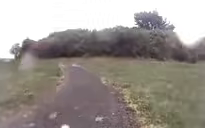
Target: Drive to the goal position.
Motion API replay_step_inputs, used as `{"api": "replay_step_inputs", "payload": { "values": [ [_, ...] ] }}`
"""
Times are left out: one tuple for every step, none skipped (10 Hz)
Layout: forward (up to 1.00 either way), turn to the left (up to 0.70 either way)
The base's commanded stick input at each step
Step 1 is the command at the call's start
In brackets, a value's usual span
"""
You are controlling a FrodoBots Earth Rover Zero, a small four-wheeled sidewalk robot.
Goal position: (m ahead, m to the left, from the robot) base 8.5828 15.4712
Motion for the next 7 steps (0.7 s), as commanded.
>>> {"api": "replay_step_inputs", "payload": {
  "values": [
    [0.7, 0.0],
    [0.7, 0.0],
    [0.7, 0.0],
    [0.7, 0.12],
    [0.7, 0.27],
    [0.7, 0.28],
    [0.7, 0.13]
  ]
}}
